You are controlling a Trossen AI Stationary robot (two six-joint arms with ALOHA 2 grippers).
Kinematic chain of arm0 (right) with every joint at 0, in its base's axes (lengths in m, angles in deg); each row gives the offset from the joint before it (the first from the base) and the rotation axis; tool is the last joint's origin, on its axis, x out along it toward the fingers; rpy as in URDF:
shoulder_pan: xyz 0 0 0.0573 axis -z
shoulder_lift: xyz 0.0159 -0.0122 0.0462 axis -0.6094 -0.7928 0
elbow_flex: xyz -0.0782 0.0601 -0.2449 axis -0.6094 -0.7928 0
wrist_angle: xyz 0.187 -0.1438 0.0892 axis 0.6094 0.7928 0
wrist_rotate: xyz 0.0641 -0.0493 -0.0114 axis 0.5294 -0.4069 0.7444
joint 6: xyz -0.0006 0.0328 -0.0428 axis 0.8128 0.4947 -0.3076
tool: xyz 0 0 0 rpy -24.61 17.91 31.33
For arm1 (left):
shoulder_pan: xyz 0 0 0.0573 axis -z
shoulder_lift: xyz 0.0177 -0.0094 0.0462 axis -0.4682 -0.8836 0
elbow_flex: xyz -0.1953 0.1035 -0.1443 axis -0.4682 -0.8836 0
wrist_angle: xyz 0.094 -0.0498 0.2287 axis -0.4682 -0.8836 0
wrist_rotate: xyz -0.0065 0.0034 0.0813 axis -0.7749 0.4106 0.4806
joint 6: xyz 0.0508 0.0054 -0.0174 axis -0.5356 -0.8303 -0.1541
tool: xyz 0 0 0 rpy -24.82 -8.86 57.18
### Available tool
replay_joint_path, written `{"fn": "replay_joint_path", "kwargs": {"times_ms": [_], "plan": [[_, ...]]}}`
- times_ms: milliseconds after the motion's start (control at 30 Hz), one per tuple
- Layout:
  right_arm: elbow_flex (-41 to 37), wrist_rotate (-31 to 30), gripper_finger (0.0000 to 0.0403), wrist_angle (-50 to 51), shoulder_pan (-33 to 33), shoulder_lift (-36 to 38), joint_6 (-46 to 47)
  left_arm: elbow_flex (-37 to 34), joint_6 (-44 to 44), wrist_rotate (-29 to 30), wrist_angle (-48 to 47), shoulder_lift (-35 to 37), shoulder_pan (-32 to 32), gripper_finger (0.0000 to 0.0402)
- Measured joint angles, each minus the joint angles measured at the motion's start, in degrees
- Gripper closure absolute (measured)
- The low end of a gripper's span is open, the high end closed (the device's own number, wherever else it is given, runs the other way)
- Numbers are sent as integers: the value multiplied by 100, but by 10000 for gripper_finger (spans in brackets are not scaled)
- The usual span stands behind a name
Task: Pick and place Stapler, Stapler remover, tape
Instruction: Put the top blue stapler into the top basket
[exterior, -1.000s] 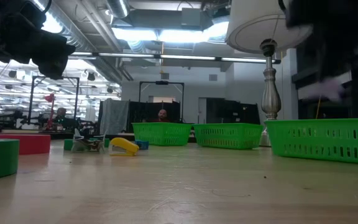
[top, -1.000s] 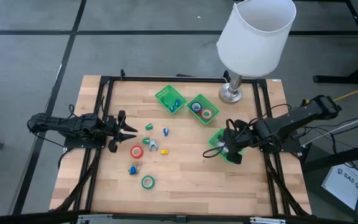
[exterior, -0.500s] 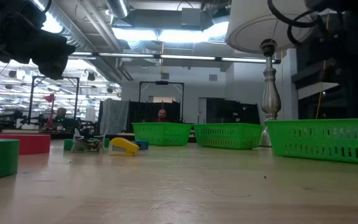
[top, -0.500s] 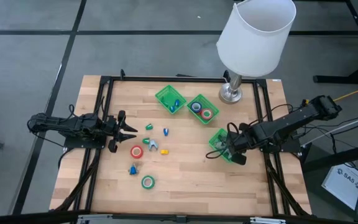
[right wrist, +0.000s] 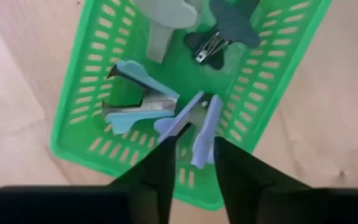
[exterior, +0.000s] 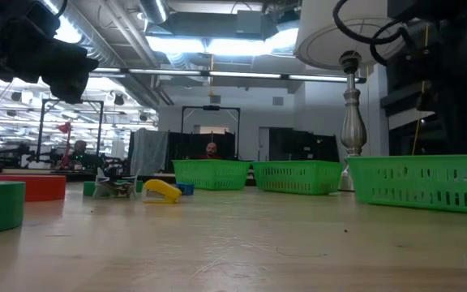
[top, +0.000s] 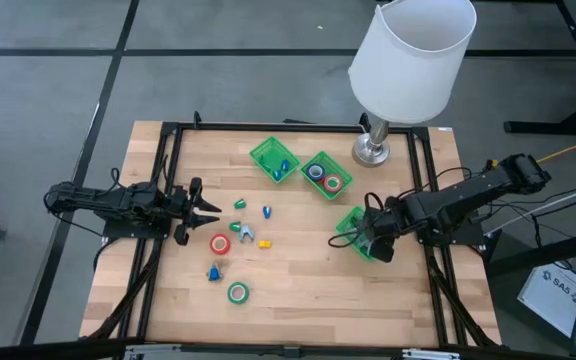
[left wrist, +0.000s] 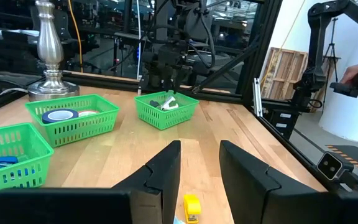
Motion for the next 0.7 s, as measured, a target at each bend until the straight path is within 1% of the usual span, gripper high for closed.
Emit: {"fn": "replay_joint_path", "kwargs": {"times_ms": [67, 133, 233, 300, 400, 567, 700], "plan": [[2, 224, 268, -1, 67, 0, -62, -2, 1, 0, 0, -1, 0, 295], [2, 579, 248, -17, 140, 0, -258, -2, 1, 0, 0, 0, -1, 295], [60, 1108, 227, -27, 259, 0, -451, 0, 0, 0, 0, 1, 0, 295], [144, 1253, 219, -61, 341, 0, -545, -1, 1, 0, 0, 1, 0, 295], [340, 1299, 215, -105, 460, -2, -679, -1, 0, 0, 0, 0, -1, 295], [723, 1283, 215, -489, 697, -2, -1485, -2, 0, 0, 0, 1, -2, 295], [940, 999, 214, -1128, 839, -2, -2085, 0, 0, 0, 0, -1, -2, 295]]}}
